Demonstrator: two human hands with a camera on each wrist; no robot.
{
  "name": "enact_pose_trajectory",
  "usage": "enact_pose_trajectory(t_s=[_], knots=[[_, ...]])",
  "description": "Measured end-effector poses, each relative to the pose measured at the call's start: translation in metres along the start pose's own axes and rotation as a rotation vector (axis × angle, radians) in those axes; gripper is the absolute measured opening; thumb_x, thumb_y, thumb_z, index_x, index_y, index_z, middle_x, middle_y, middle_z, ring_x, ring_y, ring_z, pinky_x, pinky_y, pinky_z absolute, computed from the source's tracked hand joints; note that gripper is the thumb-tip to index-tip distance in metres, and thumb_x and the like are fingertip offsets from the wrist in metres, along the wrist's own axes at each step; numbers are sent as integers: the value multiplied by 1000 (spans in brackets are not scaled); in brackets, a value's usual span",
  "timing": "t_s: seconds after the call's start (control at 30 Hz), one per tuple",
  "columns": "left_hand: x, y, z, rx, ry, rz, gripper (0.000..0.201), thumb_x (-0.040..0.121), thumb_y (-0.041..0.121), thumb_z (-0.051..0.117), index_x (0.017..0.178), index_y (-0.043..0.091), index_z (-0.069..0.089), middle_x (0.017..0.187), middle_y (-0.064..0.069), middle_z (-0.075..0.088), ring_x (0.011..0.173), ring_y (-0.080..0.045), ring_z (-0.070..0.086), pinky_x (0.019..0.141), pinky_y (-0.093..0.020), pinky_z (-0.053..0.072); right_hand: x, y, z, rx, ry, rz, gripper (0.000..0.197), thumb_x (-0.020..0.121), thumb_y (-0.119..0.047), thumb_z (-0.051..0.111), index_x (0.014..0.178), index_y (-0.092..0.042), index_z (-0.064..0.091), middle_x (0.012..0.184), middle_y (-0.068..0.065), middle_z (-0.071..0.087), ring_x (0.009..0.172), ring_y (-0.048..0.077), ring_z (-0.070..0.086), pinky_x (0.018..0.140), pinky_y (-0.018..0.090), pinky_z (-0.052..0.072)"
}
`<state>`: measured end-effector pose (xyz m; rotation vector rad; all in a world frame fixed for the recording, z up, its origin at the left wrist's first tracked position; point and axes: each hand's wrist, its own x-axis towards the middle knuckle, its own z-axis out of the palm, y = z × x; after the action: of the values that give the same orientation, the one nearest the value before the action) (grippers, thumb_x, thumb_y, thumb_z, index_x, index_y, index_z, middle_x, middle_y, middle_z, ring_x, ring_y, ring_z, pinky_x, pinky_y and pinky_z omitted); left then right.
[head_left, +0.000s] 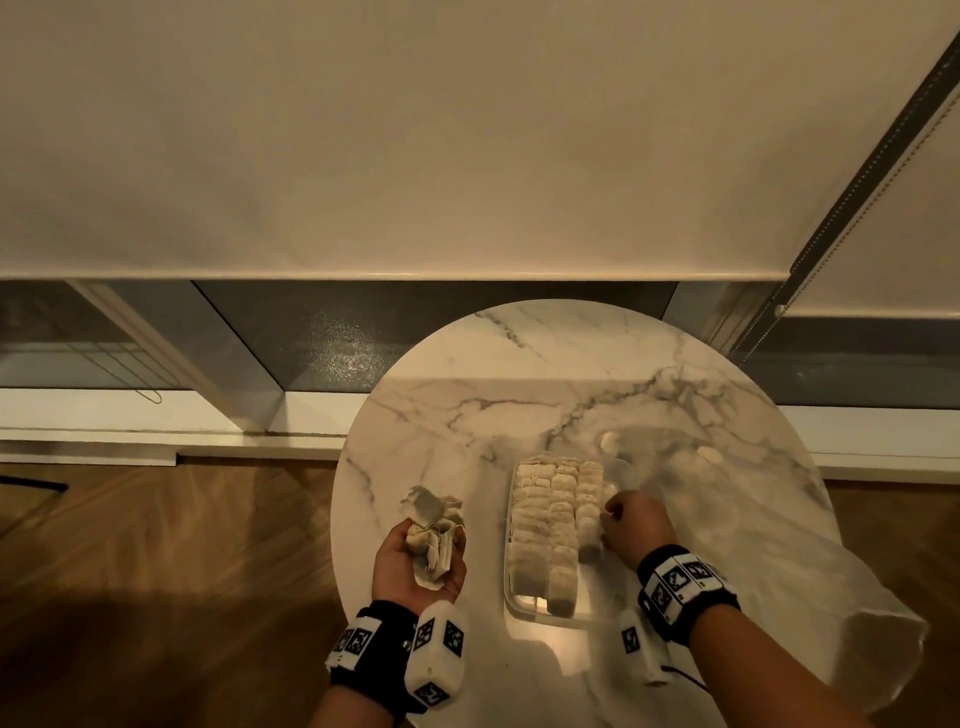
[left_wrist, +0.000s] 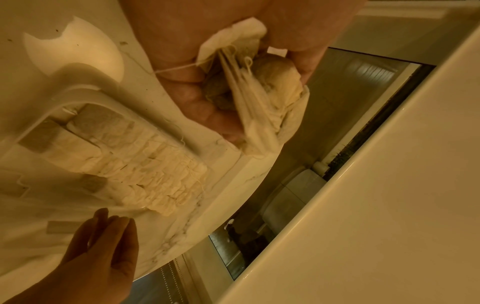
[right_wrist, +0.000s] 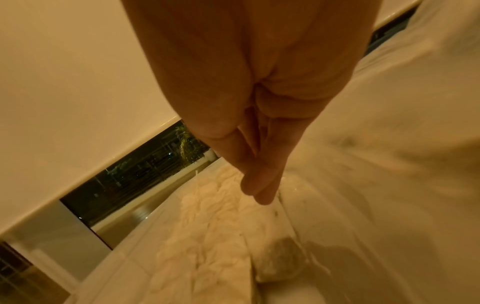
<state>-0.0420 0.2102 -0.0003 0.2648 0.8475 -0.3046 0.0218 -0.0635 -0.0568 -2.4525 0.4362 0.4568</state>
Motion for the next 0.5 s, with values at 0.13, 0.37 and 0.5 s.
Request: enact_pose_trajectory(t_s=[0.13, 0.37, 0.5], knots=[[1, -4, 2, 35, 12, -5, 44, 74, 26, 55, 112, 6, 63, 85, -11, 66, 63, -25, 68, 44, -29, 54, -13, 1, 10, -30, -85, 100, 8, 85, -16, 64, 81, -10, 69, 85, 10, 72, 81, 23, 68, 75, 29, 56], [2, -6, -1, 112, 38, -39, 39, 73, 30, 55, 101, 6, 65, 75, -11, 69, 60, -26, 69, 42, -27, 53, -17, -4, 15, -4, -155, 85, 9, 86, -22, 66, 93, -16, 66, 95, 9, 68, 81, 19, 57, 68, 23, 42], [-2, -9, 2, 181, 34, -13, 36, 70, 31, 59, 90, 5, 72, 77, -9, 68, 61, -24, 69, 43, -25, 52, -22, -5, 9, 11, -129, 113, 21, 87, -20, 65, 106, -11, 66, 110, 15, 68, 97, 27, 64, 76, 26, 49]])
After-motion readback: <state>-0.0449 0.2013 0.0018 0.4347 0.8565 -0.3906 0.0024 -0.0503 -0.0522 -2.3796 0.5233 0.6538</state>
